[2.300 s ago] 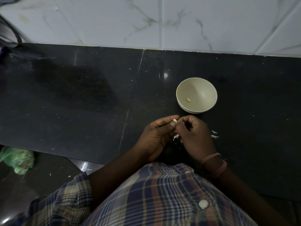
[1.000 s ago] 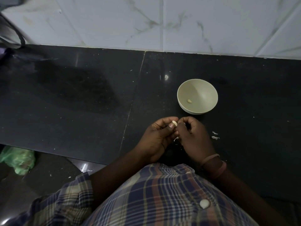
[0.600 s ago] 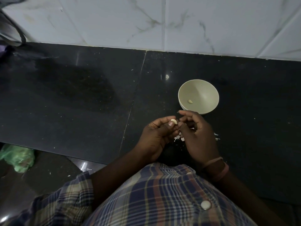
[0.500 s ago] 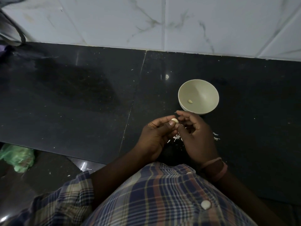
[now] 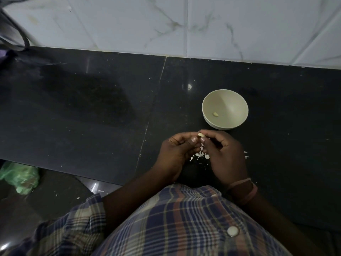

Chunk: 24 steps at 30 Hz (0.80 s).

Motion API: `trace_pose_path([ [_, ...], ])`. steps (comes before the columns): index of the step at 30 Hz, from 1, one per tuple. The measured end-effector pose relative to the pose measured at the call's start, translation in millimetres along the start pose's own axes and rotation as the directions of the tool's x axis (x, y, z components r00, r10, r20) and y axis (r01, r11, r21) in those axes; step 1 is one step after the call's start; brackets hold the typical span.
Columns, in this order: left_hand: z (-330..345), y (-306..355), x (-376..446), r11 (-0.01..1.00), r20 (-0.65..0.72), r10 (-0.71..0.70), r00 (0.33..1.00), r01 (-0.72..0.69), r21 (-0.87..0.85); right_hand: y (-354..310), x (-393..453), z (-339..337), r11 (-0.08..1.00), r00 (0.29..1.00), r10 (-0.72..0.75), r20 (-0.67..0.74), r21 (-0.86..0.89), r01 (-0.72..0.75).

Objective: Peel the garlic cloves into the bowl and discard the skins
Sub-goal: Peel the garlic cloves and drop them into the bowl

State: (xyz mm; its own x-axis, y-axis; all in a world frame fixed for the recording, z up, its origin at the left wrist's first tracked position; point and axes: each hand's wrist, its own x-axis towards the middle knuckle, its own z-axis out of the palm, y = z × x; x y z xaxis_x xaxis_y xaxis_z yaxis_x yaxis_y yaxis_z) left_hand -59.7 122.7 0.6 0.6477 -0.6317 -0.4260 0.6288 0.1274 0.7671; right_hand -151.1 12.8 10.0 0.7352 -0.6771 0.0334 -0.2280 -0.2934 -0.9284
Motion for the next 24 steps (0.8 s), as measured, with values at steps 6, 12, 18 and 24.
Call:
trace_pose_path([
  [6, 4.0, 9.4, -4.3, 0.951, -0.044, 0.176, 0.984, -0.158, 0.265, -0.4, 0.8, -0.8, 0.995, 0.998, -0.059, -0.033, -0.085, 0.057],
  [12, 3.0, 11.3, -1.7, 0.764, -0.02, 0.337, 0.941, -0.261, 0.591, -3.8, 1.4, -2.9, 0.949, 0.983, -0.182, -0.006, -0.262, 0.174],
  [18, 6.5, 13.2, -2.7, 0.673, 0.007, 0.344, 0.939, -0.252, 0.696, -3.2, 2.7, -2.4, 0.944, 0.985, -0.168, 0.034, -0.284, 0.171],
  [24, 6.2, 15.9, -2.5, 0.65, 0.026, 0.294, 0.955, -0.22, 0.728, 0.8, 2.5, -2.5, 0.98, 0.997, -0.069, 0.042, -0.183, 0.076],
])
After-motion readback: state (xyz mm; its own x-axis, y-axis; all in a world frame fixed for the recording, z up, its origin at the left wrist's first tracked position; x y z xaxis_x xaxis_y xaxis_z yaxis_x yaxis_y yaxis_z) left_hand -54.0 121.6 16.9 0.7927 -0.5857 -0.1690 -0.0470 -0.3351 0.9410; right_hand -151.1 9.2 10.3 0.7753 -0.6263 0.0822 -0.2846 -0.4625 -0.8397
